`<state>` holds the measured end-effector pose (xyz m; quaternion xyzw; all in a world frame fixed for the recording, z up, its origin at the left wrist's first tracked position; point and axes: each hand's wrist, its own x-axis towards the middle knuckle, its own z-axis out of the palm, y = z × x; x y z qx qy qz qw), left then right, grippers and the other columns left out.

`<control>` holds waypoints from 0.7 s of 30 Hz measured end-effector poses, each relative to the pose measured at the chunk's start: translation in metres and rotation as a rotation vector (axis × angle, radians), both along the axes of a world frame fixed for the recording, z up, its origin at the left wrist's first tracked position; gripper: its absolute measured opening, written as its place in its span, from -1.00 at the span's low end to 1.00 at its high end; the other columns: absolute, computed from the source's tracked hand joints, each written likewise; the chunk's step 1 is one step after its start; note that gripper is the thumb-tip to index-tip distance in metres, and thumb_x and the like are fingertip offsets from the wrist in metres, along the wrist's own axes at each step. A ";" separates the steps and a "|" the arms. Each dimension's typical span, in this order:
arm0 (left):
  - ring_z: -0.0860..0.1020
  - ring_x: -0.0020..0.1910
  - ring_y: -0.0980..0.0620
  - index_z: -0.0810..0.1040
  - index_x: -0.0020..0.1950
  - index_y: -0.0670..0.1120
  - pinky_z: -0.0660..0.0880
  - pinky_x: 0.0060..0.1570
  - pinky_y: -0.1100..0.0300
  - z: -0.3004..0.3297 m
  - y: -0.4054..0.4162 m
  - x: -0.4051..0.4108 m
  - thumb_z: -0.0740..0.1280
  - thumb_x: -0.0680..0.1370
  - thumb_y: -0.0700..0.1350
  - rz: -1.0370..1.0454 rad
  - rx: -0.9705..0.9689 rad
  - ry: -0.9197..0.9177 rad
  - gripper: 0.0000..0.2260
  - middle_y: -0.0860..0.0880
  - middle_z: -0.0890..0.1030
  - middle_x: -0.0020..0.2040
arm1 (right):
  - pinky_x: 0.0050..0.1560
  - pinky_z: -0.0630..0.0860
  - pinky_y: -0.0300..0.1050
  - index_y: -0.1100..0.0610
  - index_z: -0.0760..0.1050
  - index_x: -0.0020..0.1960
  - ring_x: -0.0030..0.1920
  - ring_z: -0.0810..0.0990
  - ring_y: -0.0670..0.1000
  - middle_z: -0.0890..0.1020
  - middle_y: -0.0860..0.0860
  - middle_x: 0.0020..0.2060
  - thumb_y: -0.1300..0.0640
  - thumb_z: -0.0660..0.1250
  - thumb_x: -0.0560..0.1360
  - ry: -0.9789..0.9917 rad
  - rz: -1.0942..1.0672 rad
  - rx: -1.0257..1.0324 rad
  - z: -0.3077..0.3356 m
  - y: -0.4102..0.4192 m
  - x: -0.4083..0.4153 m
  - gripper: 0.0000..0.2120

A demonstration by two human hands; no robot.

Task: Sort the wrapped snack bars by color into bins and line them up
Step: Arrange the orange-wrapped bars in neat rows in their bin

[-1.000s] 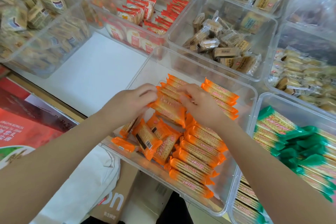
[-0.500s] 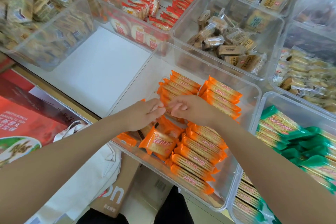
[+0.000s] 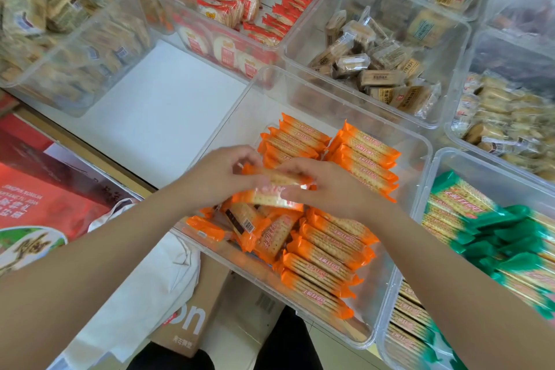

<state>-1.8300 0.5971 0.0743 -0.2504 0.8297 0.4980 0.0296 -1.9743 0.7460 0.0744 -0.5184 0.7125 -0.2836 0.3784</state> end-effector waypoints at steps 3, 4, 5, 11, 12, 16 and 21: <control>0.54 -0.16 0.23 0.45 0.06 0.10 0.45 -0.08 0.30 -0.004 0.000 -0.007 0.42 0.46 -0.12 0.219 0.113 0.140 -0.74 0.13 0.54 -0.07 | -0.04 0.44 -0.27 0.12 0.47 0.23 -0.11 0.54 -0.18 0.59 -0.07 -0.02 0.13 0.33 0.52 0.147 -0.061 -0.013 -0.002 -0.002 -0.002 -0.71; 0.54 -0.07 0.14 0.40 0.16 0.04 0.46 -0.02 0.23 -0.010 0.002 -0.008 0.41 0.46 -0.14 0.259 0.078 0.140 -0.67 0.09 0.51 -0.01 | -0.01 0.46 -0.22 0.12 0.47 0.23 -0.05 0.55 -0.12 0.60 -0.04 0.00 0.14 0.33 0.51 0.237 -0.109 -0.013 -0.002 -0.003 -0.005 -0.71; 0.52 -0.04 0.07 0.36 0.21 -0.03 0.46 -0.01 0.17 -0.014 0.004 -0.009 0.41 0.47 -0.14 0.269 -0.012 0.112 -0.63 0.05 0.49 0.01 | 0.00 0.51 -0.12 0.13 0.47 0.22 -0.01 0.57 -0.05 0.62 0.00 0.00 0.14 0.33 0.50 0.323 -0.162 -0.012 -0.003 -0.002 -0.007 -0.71; 0.51 -0.07 0.00 0.42 0.15 -0.11 0.49 -0.05 0.07 -0.032 0.025 -0.014 0.27 0.45 0.27 -0.340 -0.437 -0.438 -0.50 -0.03 0.52 0.00 | -0.08 0.58 0.04 0.11 0.44 0.19 0.01 0.59 0.07 0.61 0.05 0.00 0.09 0.32 0.47 0.448 -0.231 0.109 -0.008 -0.007 -0.012 -0.69; 0.52 -0.10 0.01 0.40 0.15 -0.11 0.52 -0.10 0.07 -0.035 0.031 -0.016 0.26 0.43 0.31 -0.377 -0.492 -0.477 -0.46 -0.02 0.52 -0.04 | -0.08 0.58 0.03 0.10 0.44 0.20 0.02 0.59 0.08 0.61 0.05 0.02 0.08 0.31 0.47 0.464 -0.230 0.126 -0.008 -0.009 -0.011 -0.69; 0.52 -0.14 -0.04 0.28 0.24 -0.14 0.47 -0.28 0.11 -0.045 0.046 -0.025 0.32 0.44 0.25 -0.405 -0.711 -0.509 -0.42 -0.04 0.50 -0.09 | -0.09 0.55 -0.02 0.14 0.42 0.21 0.04 0.57 0.13 0.58 0.08 0.04 0.08 0.27 0.49 0.530 -0.161 0.161 -0.008 -0.017 -0.008 -0.69; 0.52 -0.10 0.00 0.31 0.33 -0.06 0.50 -0.10 0.10 -0.031 0.017 -0.015 0.31 0.45 0.01 -0.330 -0.307 -0.465 -0.52 -0.04 0.55 -0.06 | -0.13 0.38 -0.09 0.14 0.40 0.22 0.05 0.55 0.13 0.58 0.09 0.05 0.07 0.22 0.52 0.638 -0.045 0.198 -0.009 -0.024 -0.001 -0.70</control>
